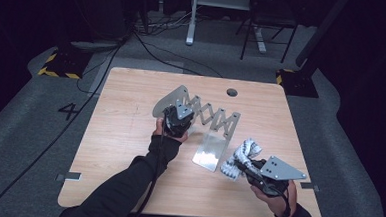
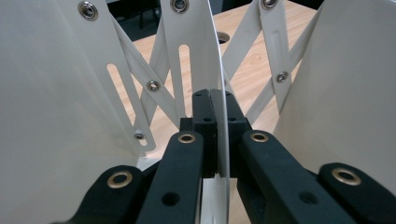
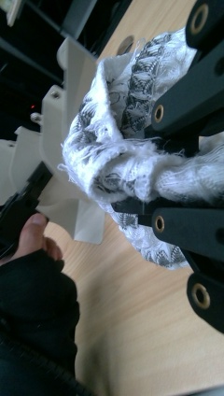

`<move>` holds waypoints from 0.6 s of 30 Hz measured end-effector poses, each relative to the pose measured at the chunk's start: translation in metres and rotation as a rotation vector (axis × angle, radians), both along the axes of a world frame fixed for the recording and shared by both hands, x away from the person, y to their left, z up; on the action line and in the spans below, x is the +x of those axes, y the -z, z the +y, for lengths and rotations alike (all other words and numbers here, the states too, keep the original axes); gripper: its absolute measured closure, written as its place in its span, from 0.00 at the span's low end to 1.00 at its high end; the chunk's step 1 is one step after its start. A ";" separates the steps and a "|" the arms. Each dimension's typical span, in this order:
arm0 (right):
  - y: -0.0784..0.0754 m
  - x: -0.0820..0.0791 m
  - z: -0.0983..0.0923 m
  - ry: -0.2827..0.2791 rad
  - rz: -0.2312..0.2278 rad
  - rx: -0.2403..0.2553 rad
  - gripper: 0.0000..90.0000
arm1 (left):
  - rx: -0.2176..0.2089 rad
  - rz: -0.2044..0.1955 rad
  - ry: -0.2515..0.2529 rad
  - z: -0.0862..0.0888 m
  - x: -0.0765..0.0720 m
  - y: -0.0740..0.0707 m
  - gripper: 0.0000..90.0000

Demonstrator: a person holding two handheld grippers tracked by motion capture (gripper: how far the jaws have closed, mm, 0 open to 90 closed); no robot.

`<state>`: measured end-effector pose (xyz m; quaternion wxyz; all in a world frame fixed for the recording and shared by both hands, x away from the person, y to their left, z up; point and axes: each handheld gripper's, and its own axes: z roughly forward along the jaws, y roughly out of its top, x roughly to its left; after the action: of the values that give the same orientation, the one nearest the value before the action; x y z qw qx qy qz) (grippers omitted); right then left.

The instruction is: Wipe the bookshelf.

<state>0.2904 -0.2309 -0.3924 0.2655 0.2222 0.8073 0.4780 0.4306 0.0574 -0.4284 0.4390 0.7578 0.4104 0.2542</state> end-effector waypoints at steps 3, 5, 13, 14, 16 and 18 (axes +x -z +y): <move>-0.003 -0.008 0.009 -0.022 -0.008 0.001 0.86 | -0.009 0.009 -0.025 0.005 -0.013 0.000 0.99; -0.003 -0.012 0.015 -0.034 -0.010 -0.005 0.86 | -0.040 0.022 -0.028 0.010 -0.023 0.001 0.98; 0.001 -0.019 0.036 0.021 -0.045 -0.058 0.85 | -0.079 -0.002 0.058 0.022 -0.057 -0.009 0.88; 0.003 -0.018 0.039 0.049 -0.039 -0.074 0.85 | -0.086 -0.013 0.083 0.025 -0.061 -0.010 0.84; 0.008 -0.015 0.042 0.093 -0.034 -0.089 0.85 | -0.089 -0.034 0.132 0.030 -0.070 -0.011 0.77; 0.013 -0.011 0.042 0.134 -0.035 -0.107 0.85 | -0.090 -0.065 0.188 0.037 -0.079 -0.009 0.70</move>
<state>0.2796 -0.1888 -0.4051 0.3226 0.2530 0.8100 0.4193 0.3513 0.0939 -0.4191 0.5077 0.7639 0.3340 0.2174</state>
